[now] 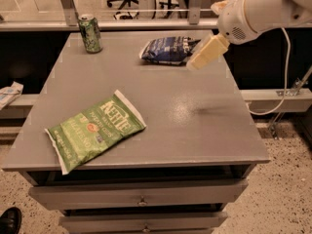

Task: Move blue chip bag near green jalapeno chip bag

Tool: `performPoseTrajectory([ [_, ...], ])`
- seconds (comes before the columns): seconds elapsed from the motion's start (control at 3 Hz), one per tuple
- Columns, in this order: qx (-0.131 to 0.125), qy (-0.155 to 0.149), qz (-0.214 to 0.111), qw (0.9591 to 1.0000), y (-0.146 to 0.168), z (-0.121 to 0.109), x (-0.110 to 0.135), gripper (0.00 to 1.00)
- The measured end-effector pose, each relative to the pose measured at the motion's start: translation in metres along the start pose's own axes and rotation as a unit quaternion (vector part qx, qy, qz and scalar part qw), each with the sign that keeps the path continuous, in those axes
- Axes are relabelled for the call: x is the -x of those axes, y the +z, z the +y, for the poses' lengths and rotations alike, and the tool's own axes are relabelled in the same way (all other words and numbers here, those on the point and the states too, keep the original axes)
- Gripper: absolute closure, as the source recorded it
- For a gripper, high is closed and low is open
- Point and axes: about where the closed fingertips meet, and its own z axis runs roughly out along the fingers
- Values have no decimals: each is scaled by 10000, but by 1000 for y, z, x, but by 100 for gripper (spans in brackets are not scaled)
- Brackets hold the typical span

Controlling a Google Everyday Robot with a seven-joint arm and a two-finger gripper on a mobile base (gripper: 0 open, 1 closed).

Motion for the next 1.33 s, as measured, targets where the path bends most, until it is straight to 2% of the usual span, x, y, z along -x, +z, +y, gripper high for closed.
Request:
performPoseTrajectory([
  [0.67,-80,559,-115,9983,66,-12,-16,0],
  [1.33,-288,905,-209,9953,121,-29,-24,0],
])
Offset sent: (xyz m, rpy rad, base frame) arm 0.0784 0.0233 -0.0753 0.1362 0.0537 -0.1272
